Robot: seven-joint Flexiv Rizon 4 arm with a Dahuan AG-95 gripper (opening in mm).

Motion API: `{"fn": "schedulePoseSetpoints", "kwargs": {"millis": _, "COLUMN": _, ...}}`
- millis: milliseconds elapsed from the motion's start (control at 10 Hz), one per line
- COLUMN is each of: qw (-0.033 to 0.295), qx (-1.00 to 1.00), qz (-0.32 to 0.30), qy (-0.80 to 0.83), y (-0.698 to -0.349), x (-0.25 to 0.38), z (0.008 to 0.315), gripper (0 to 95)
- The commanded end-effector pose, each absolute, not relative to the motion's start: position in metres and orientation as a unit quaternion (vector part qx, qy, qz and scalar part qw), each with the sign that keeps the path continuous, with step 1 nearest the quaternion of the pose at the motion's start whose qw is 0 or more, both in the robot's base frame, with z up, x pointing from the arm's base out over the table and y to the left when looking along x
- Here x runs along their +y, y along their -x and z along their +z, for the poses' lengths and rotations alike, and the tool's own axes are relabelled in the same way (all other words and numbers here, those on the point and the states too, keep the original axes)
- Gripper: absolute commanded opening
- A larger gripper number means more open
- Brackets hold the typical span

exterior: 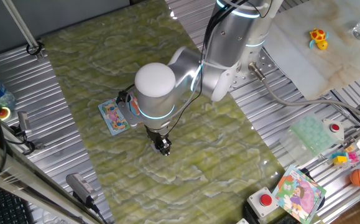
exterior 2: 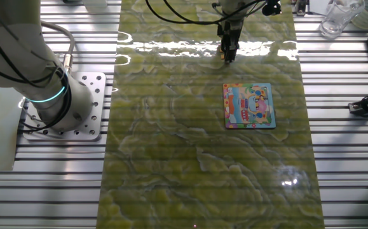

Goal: Assemble one piece of a puzzle

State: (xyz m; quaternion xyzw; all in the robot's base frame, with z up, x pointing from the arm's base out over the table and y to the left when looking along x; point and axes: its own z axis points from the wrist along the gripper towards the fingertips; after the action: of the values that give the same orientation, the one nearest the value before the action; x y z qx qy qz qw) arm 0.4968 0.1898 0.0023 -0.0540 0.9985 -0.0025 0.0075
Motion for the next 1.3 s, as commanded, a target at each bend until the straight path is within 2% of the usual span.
{"fn": "schedulePoseSetpoints", "kwargs": {"millis": 100, "qw": 0.008, "qx": 0.998, "qz": -0.005, "qy": 0.054, "y": -0.497, "x": 0.189, "z": 0.004, "gripper": 57.0}}
{"fn": "schedulePoseSetpoints", "kwargs": {"millis": 600, "qw": 0.016, "qx": 0.999, "qz": -0.005, "qy": 0.048, "y": -0.501, "x": 0.181, "z": 0.015, "gripper": 57.0}}
{"fn": "schedulePoseSetpoints", "kwargs": {"millis": 700, "qw": 0.017, "qx": 0.999, "qz": -0.005, "qy": 0.049, "y": -0.505, "x": 0.173, "z": 0.018, "gripper": 38.0}}
{"fn": "schedulePoseSetpoints", "kwargs": {"millis": 1300, "qw": 0.014, "qx": 0.998, "qz": -0.001, "qy": 0.06, "y": -0.52, "x": 0.123, "z": 0.032, "gripper": 38.0}}
